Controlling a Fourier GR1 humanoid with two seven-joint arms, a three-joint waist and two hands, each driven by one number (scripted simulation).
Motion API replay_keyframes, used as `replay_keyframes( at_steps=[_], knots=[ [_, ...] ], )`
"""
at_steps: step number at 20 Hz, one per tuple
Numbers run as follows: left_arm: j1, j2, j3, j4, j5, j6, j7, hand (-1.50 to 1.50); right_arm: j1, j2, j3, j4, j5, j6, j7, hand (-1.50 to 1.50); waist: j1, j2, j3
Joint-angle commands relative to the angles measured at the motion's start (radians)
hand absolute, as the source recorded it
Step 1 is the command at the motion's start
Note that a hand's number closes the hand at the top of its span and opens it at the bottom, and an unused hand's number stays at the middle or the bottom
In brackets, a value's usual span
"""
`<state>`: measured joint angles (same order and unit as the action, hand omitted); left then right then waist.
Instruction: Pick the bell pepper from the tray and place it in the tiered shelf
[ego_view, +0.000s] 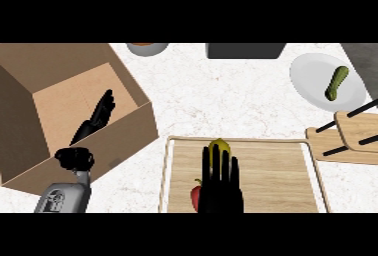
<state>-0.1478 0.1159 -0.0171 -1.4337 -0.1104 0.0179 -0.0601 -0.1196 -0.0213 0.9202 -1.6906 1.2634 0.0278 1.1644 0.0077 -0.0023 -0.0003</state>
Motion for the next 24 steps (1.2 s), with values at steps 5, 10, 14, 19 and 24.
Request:
replay_keyframes(
  at_steps=[5, 10, 14, 19, 24],
  knots=[
    [-0.043, -0.036, -0.027, 0.007, -0.039, 0.001, 0.078, 0.0, -0.038, 0.02, 0.019, 0.091, -0.042, -0.095, 0.16, -1.5, -0.005, 0.003, 0.0],
    [-0.019, -0.022, 0.012, 0.007, -0.028, -0.039, 0.068, 0.0, 0.029, 0.019, -0.045, 0.125, -0.024, -0.105, 0.052, -1.5, -0.012, 0.002, 0.0],
    [0.01, -0.05, -0.023, -0.097, -0.048, -0.049, 0.118, 0.0, -0.015, 0.021, 0.023, 0.17, -0.061, -0.143, 0.129, 1.5, 0.0, 0.001, 0.001],
    [-0.045, -0.04, 0.028, -0.022, -0.052, -0.059, 0.103, 0.0, -0.035, 0.021, 0.029, 0.191, -0.021, -0.052, 0.082, 1.5, -0.008, 0.002, 0.0],
    [-0.037, -0.042, 0.043, -0.028, -0.056, -0.082, 0.1, 0.0, -0.079, 0.021, 0.013, 0.154, -0.013, -0.033, 0.079, 1.5, -0.006, 0.002, 0.0]
  ],
)
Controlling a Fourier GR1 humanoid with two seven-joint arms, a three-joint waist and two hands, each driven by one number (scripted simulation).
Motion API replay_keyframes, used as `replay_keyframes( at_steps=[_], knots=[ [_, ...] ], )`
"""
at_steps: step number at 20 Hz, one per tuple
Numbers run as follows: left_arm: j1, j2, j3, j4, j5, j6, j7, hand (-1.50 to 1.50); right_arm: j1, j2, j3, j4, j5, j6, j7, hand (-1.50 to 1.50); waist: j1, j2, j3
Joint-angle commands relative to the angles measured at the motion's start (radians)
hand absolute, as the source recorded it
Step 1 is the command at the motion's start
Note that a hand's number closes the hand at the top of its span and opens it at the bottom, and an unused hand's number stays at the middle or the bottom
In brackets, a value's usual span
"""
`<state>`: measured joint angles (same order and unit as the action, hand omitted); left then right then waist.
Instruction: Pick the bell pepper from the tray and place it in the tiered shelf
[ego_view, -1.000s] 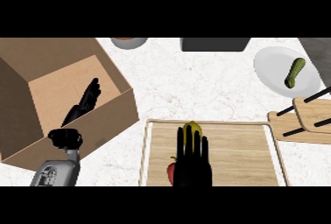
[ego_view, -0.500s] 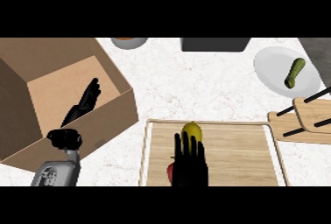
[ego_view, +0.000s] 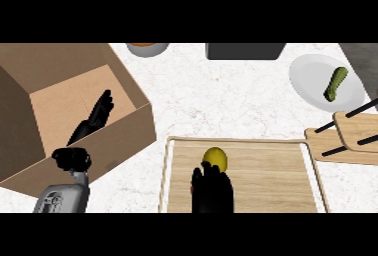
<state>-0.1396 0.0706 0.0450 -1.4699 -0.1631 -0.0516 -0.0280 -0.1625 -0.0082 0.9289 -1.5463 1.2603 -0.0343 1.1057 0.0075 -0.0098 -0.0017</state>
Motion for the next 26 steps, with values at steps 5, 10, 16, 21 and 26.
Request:
replay_keyframes(
  at_steps=[5, 10, 16, 21, 26],
  knots=[
    [0.017, -0.067, -0.06, 0.031, -0.056, 0.023, 0.01, 0.0, 0.123, -0.073, 0.024, -0.09, 0.022, -0.077, 0.026, 1.5, -0.018, 0.007, 0.002],
    [-0.017, -0.035, 0.009, 0.003, -0.03, -0.004, 0.05, 0.0, 0.349, -0.305, -0.028, -0.437, -0.243, -0.129, -0.183, 1.5, -0.05, 0.006, 0.005],
    [0.012, -0.04, 0.035, 0.016, -0.039, -0.021, 0.015, 0.0, 0.509, -0.442, -0.1, -0.711, -0.365, -0.355, -0.338, 1.5, -0.054, 0.004, 0.006],
    [0.012, -0.025, 0.068, 0.015, -0.025, -0.057, 0.01, 0.0, 0.644, -0.586, -0.156, -0.973, -0.346, -0.436, -0.385, 1.5, -0.041, 0.003, 0.003],
    [0.026, -0.036, 0.064, 0.007, -0.037, -0.067, -0.004, 0.0, 0.675, -0.633, -0.281, -1.083, -0.388, -0.468, -0.355, 1.5, -0.043, 0.004, 0.002]
  ],
)
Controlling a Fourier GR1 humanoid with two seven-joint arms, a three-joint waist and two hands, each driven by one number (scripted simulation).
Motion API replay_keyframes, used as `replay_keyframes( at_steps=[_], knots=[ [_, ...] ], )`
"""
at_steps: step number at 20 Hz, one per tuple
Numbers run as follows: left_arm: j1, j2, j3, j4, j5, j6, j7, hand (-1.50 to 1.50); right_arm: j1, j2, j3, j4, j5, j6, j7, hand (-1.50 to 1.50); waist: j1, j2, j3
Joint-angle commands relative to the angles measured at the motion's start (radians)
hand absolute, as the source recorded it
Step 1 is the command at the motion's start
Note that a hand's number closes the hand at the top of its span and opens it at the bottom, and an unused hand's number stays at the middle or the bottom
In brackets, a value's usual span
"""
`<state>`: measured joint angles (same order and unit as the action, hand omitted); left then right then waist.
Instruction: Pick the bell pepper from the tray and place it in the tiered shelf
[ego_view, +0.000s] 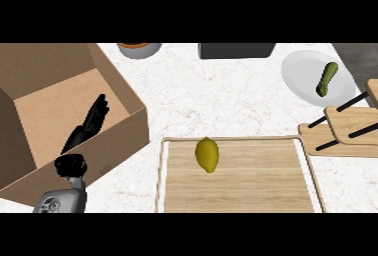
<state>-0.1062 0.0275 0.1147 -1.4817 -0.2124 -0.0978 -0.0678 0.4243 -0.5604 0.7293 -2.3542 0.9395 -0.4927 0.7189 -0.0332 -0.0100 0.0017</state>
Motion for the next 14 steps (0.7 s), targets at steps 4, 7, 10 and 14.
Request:
replay_keyframes(
  at_steps=[4, 7, 10, 14],
  knots=[
    [0.015, -0.02, -0.024, -0.012, -0.027, -0.002, 0.045, 0.0, 0.126, -0.126, -0.185, -0.318, -0.014, -0.008, 0.088, 1.5, -0.006, 0.003, -0.003],
    [-0.022, -0.026, -0.017, 0.012, -0.019, 0.005, 0.058, 0.0, 0.071, -0.136, -0.297, -0.316, -0.08, -0.039, 0.099, 1.5, -0.013, 0.006, -0.003],
    [-0.013, -0.027, -0.024, -0.017, -0.04, 0.012, 0.075, 0.0, 0.056, -0.146, -0.37, -0.316, -0.099, -0.073, 0.106, 1.5, -0.017, 0.001, -0.003],
    [0.009, -0.022, 0.009, -0.013, -0.032, -0.021, 0.044, 0.0, 0.071, -0.201, -0.491, -0.323, -0.136, -0.05, 0.142, 1.5, -0.022, -0.001, -0.003]
  ],
)
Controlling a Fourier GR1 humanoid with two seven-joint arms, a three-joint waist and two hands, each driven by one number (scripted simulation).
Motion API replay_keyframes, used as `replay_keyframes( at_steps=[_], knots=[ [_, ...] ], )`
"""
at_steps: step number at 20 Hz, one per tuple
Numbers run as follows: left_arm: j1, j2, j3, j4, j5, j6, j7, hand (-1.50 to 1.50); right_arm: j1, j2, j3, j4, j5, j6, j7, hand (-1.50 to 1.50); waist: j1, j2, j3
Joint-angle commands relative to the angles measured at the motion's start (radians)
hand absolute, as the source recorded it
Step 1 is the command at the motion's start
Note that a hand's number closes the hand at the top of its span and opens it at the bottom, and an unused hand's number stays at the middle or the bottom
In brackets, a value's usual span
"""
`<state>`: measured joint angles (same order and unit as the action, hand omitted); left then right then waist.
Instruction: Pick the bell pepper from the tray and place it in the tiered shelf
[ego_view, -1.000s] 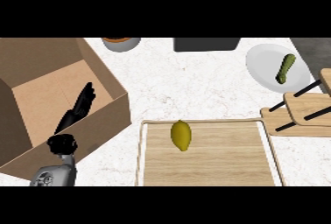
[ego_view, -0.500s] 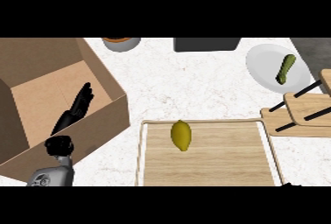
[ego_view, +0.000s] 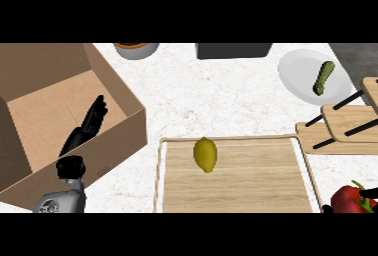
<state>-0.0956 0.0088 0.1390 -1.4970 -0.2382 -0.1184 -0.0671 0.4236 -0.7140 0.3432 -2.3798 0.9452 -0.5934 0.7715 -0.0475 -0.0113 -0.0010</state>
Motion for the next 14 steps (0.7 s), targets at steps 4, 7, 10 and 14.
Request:
replay_keyframes(
  at_steps=[4, 7, 10, 14],
  knots=[
    [-0.024, -0.009, -0.034, -0.017, -0.01, -0.012, 0.086, 0.0, -0.048, -0.045, -0.167, -0.273, -0.189, 0.099, 0.16, 1.5, 0.004, 0.002, -0.002],
    [-0.017, -0.009, -0.009, -0.021, 0.008, -0.014, 0.077, 0.0, -0.104, -0.073, -0.265, -0.203, -0.259, 0.1, 0.168, 1.5, 0.013, 0.003, 0.0],
    [-0.014, -0.009, -0.039, 0.002, 0.001, 0.013, 0.067, 0.0, -0.144, -0.086, -0.323, -0.194, -0.272, 0.126, 0.195, 1.5, 0.001, 0.001, -0.001],
    [-0.028, 0.009, 0.008, 0.005, 0.001, -0.03, 0.061, 0.0, -0.221, -0.106, -0.416, -0.146, -0.317, 0.149, 0.218, 1.5, 0.002, 0.001, 0.0]
  ],
)
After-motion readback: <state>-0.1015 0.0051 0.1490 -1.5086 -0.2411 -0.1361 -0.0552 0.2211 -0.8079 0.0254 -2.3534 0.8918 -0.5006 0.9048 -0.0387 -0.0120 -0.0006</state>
